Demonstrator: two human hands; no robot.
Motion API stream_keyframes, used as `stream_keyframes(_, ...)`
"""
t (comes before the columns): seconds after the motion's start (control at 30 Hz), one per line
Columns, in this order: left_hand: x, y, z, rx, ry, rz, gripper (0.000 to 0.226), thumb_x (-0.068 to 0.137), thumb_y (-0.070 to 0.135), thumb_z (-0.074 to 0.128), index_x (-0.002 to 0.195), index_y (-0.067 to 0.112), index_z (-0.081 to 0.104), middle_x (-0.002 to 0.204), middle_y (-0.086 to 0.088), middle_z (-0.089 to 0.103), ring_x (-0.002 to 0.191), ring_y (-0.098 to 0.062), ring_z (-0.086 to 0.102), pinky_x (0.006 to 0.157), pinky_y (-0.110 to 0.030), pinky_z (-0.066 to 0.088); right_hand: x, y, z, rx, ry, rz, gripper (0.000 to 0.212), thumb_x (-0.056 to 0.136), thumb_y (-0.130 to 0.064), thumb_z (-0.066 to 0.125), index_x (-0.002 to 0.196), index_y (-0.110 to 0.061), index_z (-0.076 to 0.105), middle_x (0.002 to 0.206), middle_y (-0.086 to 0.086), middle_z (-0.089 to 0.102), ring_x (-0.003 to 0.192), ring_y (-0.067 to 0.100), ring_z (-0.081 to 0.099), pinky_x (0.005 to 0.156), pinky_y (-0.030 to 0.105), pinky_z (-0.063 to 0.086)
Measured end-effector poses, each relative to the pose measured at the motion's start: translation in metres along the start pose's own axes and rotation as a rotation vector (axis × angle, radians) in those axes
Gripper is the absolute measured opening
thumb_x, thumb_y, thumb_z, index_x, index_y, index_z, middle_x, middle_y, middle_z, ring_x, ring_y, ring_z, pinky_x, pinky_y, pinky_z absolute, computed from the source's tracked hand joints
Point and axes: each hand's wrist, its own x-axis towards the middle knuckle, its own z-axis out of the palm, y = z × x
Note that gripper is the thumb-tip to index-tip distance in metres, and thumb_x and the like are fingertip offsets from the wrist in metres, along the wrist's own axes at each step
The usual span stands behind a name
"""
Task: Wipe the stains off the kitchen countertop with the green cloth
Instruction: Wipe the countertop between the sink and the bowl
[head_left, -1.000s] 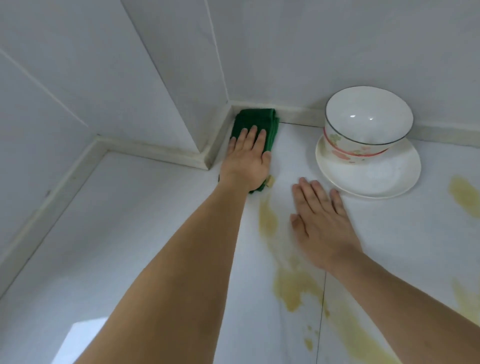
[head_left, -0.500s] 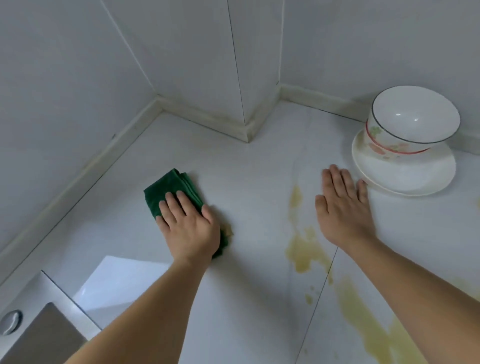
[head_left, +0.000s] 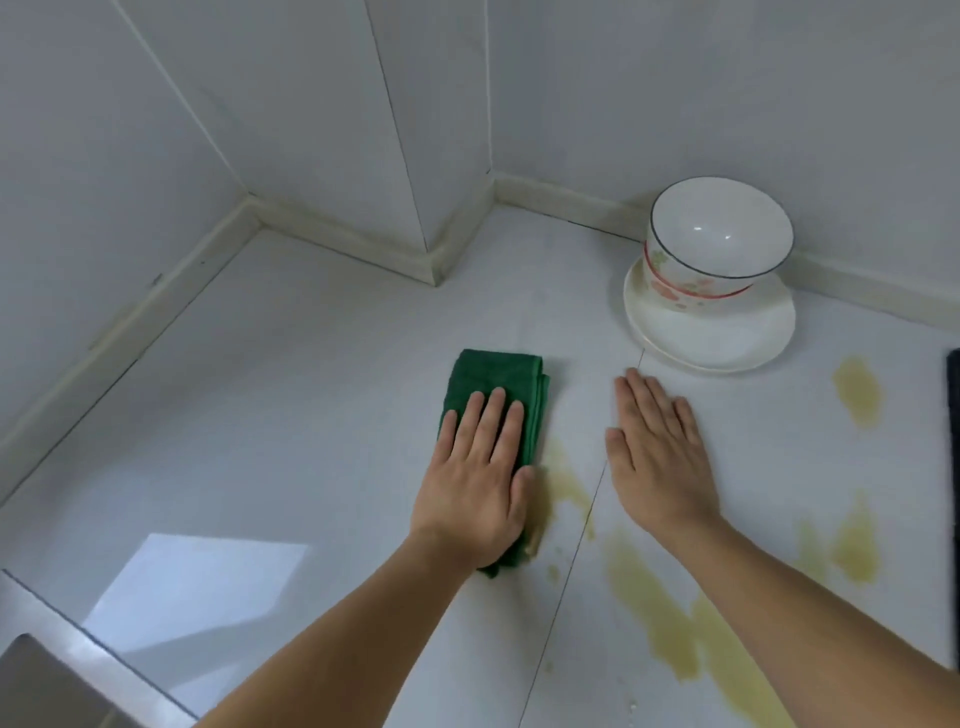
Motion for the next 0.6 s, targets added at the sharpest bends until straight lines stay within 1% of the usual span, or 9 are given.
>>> stream_keyframes(0.1,0.023,-0.002,-0.006,0.002,-0.01,0.004,0.066,0.101,0.046,0.013,0.158,0.017,-0.001,0.166,-0.005,-0.006,0.152,-0.024,-0.013,0.123,-0.044,-0.005,-0.013,0.008,0.004,-0.004,0.015,0.026,0.068,0.092,-0.041,0.0,0.155,-0.015,0.007,0.162,-0.003,0.0,0.148,0.01,-0.007,0.119,0.036,-0.007)
stream_keyframes(0.2,0.078,-0.007,-0.014,0.037,-0.008,0.015,0.066,0.101,0.047,0.011,0.158,0.019,-0.005,0.166,-0.004,-0.009,0.152,-0.022,-0.014,0.123,-0.043,-0.006,-0.007,0.004,0.009,-0.009,0.077,0.062,0.064,0.096,-0.038,0.008,0.154,-0.012,0.011,0.162,0.001,0.003,0.149,0.014,-0.003,0.119,0.04,-0.001)
stream_keyframes(0.27,0.125,-0.012,-0.022,0.059,0.01,0.009,0.066,0.101,0.047,0.011,0.158,0.019,-0.004,0.166,-0.004,-0.007,0.152,-0.022,-0.011,0.124,-0.044,-0.004,-0.008,0.003,0.011,-0.019,0.081,0.037,0.062,0.098,-0.038,0.006,0.154,-0.013,0.004,0.162,0.001,-0.004,0.149,0.014,-0.009,0.119,0.043,-0.001)
stream_keyframes(0.37,0.205,-0.005,-0.03,0.11,0.001,0.059,0.065,0.101,0.046,0.013,0.159,0.019,-0.002,0.167,-0.004,-0.003,0.153,-0.023,-0.007,0.124,-0.044,-0.001,-0.008,0.008,0.014,0.016,0.071,0.011,0.061,0.098,-0.039,0.004,0.153,-0.014,-0.005,0.161,0.001,-0.014,0.147,0.013,-0.018,0.119,0.044,-0.003)
stream_keyframes(0.47,0.259,0.006,-0.036,0.13,-0.008,0.106,0.064,0.102,0.046,0.014,0.159,0.02,0.001,0.167,-0.003,-0.001,0.153,-0.022,-0.005,0.124,-0.042,-0.001,-0.007,0.007,0.015,0.019,0.096,0.01,0.061,0.099,-0.038,0.009,0.154,-0.014,-0.003,0.162,0.001,-0.011,0.148,0.014,-0.015,0.118,0.043,-0.001)
stream_keyframes(0.53,0.266,0.013,-0.036,0.125,0.003,0.106,0.063,0.102,0.045,0.014,0.159,0.019,0.002,0.167,-0.003,0.001,0.153,-0.022,-0.004,0.124,-0.043,-0.001,-0.005,0.009,0.016,0.026,0.109,0.002,0.061,0.099,-0.038,0.009,0.154,-0.014,-0.001,0.162,0.001,-0.008,0.148,0.014,-0.013,0.118,0.043,-0.001)
stream_keyframes(0.6,0.238,0.018,-0.033,0.1,-0.021,0.101,0.063,0.103,0.043,0.014,0.159,0.018,0.002,0.167,-0.003,0.0,0.153,-0.023,-0.005,0.124,-0.043,-0.002,-0.006,0.011,0.017,0.015,0.09,0.007,0.061,0.099,-0.038,0.008,0.154,-0.013,0.0,0.162,0.002,-0.008,0.148,0.015,-0.013,0.118,0.043,-0.002)
